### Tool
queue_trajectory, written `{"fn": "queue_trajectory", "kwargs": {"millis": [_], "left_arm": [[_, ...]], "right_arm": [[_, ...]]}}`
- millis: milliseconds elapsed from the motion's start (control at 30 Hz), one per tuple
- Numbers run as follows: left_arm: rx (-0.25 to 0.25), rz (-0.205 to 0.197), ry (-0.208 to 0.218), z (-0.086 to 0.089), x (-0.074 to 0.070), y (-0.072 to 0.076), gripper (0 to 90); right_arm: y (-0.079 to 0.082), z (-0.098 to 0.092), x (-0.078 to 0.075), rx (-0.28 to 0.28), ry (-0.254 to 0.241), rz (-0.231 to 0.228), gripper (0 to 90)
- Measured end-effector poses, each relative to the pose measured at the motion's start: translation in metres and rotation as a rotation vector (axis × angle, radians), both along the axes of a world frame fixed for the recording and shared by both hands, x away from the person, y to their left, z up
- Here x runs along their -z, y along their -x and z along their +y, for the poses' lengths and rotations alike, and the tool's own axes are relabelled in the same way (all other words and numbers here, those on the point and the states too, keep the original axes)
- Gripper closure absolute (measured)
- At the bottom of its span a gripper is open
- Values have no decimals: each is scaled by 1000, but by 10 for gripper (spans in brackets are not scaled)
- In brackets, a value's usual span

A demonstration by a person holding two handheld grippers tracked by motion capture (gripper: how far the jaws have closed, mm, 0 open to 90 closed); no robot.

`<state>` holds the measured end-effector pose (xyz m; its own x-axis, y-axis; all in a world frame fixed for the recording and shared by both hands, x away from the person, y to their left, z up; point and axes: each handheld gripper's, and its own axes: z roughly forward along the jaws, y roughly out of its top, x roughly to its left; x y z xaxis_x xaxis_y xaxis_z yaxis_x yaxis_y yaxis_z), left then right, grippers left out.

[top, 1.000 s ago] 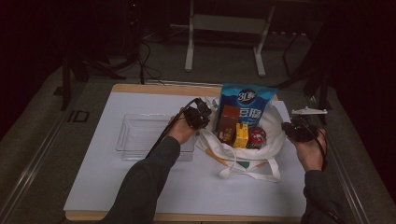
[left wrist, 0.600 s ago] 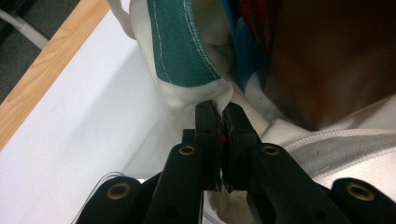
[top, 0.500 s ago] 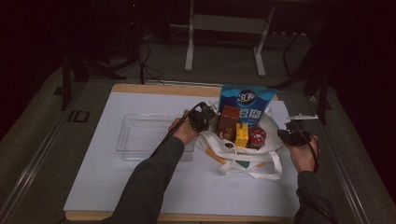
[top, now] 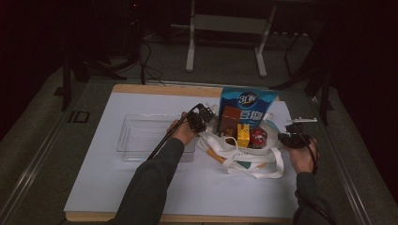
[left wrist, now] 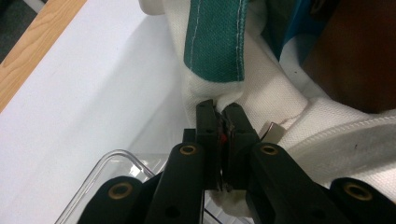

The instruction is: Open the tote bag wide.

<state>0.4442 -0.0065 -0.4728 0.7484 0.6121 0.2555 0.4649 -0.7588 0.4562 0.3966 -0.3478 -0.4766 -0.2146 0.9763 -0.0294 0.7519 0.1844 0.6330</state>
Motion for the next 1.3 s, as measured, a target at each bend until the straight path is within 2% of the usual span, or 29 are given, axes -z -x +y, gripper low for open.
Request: {"fn": "queue_trajectory", "kwargs": {"millis": [133, 200, 267, 333, 467, 600, 700, 833, 933, 1000, 1200, 1300], "left_arm": [[0, -12, -9, -2, -2, 4, 859], [20, -20, -11, -1, -4, 7, 844], [23, -3, 18, 3, -7, 8, 806], [19, 10, 65, 7, -11, 7, 780], [16, 11, 153, 16, -21, 10, 699], [17, -18, 184, 19, -30, 17, 661], [27, -43, 194, 19, -36, 23, 629], [30, -72, 223, 20, -45, 29, 605], [51, -73, 249, 20, -50, 34, 623], [75, -73, 245, 18, -51, 38, 644], [133, -30, 271, 5, -45, 47, 687], [154, -9, 248, -1, -38, 50, 717]], "right_arm": [[0, 0, 0, 6, -1, -2, 843], [2, 1, -1, 3, 4, -7, 838], [3, 1, -5, -9, 15, -15, 828], [5, 1, -9, -14, 22, -21, 820], [9, 2, -17, -29, 28, -38, 772], [15, 4, -26, -57, 41, -54, 719], [22, 9, -31, -85, 78, -67, 682], [31, 10, -37, -104, 83, -89, 672], [40, 10, -41, -122, 63, -102, 677], [47, 13, -42, -138, 52, -110, 679], [68, 30, -34, -233, 6, -95, 752], [76, 37, -27, -274, 7, -82, 772]]}}
